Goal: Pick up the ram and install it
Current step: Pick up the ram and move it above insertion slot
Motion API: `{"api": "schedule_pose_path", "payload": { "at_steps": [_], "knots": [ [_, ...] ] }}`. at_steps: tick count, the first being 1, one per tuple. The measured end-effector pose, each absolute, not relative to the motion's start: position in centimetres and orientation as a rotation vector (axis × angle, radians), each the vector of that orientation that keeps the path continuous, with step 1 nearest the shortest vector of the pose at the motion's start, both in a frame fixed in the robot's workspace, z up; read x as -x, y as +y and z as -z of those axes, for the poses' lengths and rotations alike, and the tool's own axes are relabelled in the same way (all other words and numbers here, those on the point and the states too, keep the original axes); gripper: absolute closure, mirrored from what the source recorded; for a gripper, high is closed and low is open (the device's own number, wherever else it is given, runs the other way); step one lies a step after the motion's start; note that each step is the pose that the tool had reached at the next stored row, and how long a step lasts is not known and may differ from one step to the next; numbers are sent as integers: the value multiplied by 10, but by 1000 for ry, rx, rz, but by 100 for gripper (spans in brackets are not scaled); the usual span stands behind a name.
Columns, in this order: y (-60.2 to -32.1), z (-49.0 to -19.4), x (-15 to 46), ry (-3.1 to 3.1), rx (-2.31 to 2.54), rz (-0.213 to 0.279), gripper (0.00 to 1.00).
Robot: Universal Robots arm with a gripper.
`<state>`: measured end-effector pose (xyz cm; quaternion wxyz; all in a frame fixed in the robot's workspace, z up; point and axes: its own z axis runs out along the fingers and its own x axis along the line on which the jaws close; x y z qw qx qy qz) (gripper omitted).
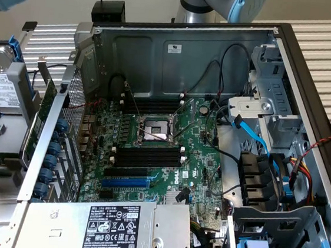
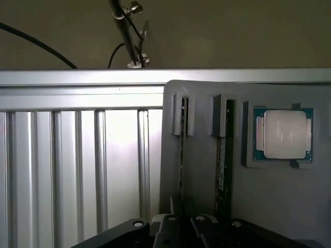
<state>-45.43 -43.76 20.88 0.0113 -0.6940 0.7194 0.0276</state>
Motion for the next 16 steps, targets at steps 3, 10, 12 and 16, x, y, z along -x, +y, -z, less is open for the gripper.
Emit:
{"api": "schedule_pose_path", "payload": {
  "at_steps": [3,10,12,16],
  "knots": [
    [-438,-218,454,2242,2163,-90,87],
    [-438,-249,454,2242,2163,-91,87],
    [-438,-258,454,2242,2163,-90,87],
    [-438,-277,452,2242,2163,-91,87]
  ]
}}
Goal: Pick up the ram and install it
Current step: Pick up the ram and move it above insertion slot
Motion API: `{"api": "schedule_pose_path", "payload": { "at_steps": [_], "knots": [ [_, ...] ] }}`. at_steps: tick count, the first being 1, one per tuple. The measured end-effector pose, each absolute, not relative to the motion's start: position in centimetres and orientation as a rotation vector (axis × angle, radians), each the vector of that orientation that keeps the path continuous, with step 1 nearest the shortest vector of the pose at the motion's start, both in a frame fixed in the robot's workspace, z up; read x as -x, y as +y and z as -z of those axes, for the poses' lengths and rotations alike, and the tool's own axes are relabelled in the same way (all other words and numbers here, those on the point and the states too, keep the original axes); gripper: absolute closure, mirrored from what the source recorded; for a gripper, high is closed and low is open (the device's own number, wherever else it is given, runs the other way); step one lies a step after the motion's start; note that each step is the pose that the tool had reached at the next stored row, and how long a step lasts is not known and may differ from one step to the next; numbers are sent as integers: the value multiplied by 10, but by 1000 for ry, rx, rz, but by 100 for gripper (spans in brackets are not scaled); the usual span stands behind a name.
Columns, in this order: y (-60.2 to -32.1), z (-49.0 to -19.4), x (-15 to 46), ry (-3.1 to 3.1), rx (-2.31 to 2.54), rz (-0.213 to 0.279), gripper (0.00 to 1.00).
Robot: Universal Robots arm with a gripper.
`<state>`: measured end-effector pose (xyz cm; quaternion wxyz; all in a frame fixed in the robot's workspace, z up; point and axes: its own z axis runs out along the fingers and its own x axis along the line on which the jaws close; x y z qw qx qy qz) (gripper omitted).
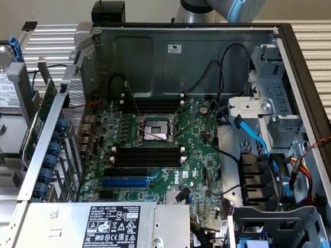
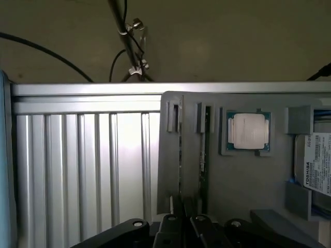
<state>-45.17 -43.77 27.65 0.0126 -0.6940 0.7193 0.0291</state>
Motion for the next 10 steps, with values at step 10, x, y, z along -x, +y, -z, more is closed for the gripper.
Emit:
{"api": "schedule_pose_path", "payload": {
  "at_steps": [10],
  "knots": [
    [-438,-322,437,2238,2165,-92,87]
  ]
}}
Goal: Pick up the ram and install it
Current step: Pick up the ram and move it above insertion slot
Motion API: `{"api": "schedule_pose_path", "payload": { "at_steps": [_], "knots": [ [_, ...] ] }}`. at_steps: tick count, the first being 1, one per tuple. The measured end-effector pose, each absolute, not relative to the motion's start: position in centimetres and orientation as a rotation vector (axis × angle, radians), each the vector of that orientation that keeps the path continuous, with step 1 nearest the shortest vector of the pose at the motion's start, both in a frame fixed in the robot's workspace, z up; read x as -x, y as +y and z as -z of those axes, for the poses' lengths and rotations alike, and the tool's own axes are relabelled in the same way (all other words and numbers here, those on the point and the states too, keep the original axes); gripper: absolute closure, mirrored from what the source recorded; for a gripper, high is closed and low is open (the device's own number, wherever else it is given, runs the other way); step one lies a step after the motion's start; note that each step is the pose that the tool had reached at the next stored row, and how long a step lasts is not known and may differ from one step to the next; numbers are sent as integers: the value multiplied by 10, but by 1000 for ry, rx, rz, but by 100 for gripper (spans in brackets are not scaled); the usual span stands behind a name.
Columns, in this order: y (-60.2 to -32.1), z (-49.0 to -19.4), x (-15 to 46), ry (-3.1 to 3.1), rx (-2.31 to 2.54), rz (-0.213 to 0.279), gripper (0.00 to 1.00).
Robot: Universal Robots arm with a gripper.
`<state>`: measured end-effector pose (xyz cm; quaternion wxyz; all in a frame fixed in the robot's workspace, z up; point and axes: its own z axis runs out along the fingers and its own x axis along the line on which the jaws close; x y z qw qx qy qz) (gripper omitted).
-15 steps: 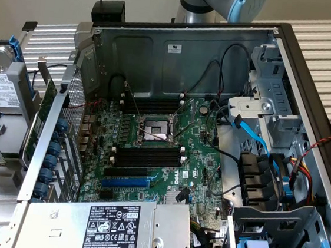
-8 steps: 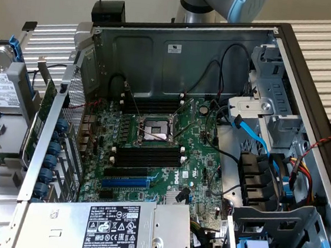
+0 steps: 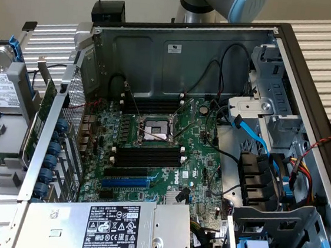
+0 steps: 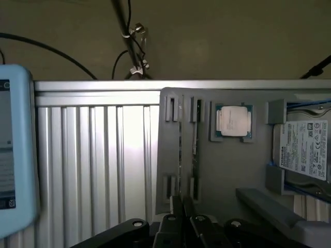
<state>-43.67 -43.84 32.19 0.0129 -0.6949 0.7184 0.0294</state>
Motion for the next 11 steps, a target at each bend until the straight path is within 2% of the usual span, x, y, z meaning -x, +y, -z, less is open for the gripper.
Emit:
{"api": "schedule_pose_path", "payload": {
  "at_steps": [11],
  "knots": [
    [-442,-372,410,2219,2153,-125,87]
  ]
}}
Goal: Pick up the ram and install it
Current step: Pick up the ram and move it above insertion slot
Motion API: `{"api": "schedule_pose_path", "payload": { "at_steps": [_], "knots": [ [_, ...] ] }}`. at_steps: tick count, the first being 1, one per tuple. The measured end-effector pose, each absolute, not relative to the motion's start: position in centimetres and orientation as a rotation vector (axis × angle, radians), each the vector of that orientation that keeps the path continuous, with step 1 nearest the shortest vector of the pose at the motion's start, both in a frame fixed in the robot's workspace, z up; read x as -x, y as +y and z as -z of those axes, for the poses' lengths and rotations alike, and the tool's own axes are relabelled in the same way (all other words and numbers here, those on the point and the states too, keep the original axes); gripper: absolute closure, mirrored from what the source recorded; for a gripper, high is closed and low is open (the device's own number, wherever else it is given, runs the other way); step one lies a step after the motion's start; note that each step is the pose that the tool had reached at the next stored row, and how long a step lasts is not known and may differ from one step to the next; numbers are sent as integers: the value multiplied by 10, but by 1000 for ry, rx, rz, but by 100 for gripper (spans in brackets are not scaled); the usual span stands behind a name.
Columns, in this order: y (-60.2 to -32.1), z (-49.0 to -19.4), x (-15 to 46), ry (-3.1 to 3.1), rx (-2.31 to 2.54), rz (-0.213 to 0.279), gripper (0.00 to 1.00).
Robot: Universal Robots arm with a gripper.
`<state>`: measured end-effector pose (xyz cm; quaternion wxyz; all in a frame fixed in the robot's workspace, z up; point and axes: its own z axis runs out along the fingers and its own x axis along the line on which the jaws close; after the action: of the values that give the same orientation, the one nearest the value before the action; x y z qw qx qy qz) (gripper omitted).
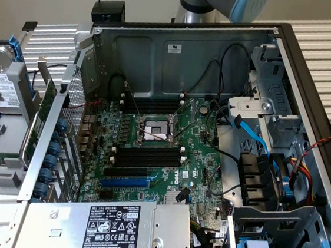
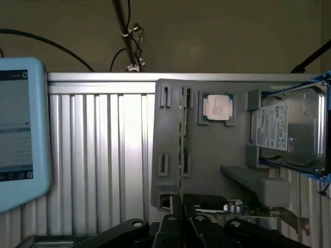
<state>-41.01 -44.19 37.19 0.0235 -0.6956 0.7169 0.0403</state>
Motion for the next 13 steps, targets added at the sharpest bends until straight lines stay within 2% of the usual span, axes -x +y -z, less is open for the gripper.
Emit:
{"api": "schedule_pose_path", "payload": {
  "at_steps": [8,13],
  "knots": [
    [-442,-404,383,2213,2152,-136,87],
    [-442,-413,363,2215,2154,-140,87]
  ]
}}
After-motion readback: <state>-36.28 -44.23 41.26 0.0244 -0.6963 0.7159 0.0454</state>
